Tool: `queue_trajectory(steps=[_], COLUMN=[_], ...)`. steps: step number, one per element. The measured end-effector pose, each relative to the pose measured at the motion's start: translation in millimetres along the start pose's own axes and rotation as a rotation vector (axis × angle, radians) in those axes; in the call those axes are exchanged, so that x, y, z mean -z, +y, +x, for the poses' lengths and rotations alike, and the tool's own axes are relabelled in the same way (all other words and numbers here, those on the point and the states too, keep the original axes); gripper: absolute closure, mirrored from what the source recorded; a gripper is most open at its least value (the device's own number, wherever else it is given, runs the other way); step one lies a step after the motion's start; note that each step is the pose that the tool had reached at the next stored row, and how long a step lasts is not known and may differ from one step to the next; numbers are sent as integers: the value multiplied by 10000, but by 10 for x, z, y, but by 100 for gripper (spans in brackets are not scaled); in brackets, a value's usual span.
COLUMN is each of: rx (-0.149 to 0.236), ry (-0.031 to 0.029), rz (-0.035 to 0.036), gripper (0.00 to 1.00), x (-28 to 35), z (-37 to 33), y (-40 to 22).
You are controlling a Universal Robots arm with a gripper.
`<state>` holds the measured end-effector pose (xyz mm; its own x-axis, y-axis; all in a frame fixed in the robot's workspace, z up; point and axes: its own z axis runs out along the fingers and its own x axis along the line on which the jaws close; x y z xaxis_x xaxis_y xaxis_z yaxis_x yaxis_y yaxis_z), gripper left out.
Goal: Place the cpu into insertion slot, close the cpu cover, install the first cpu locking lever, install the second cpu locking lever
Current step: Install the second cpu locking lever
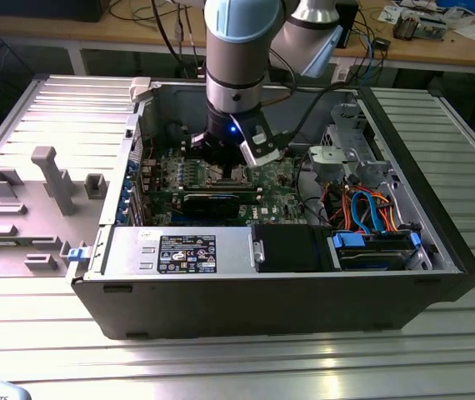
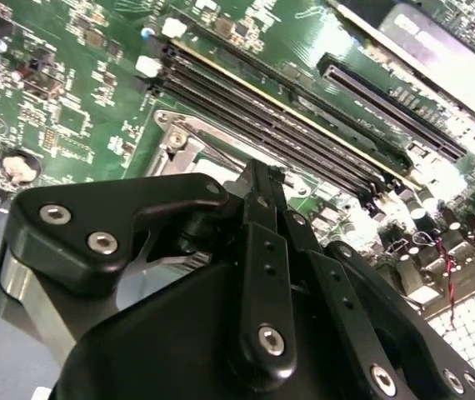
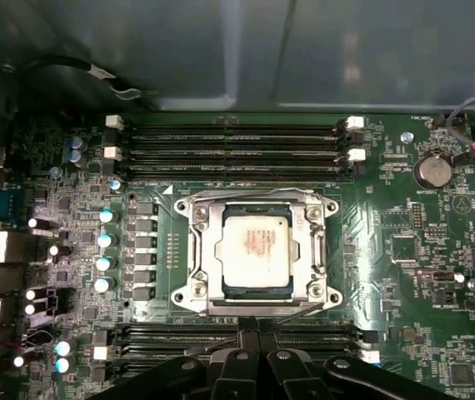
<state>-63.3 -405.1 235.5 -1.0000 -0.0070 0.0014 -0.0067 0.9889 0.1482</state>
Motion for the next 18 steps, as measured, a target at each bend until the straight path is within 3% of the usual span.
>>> queue_trajectory(steps=[6, 9, 14, 18], rx=[-1, 29, 36, 36], ry=[181, 203, 221, 226], rz=[-5, -19, -70, -155], gripper=[89, 89, 89, 89], x=[-100, -108, -119, -146], z=[178, 196, 216, 242], y=[-55, -98, -105, -109])
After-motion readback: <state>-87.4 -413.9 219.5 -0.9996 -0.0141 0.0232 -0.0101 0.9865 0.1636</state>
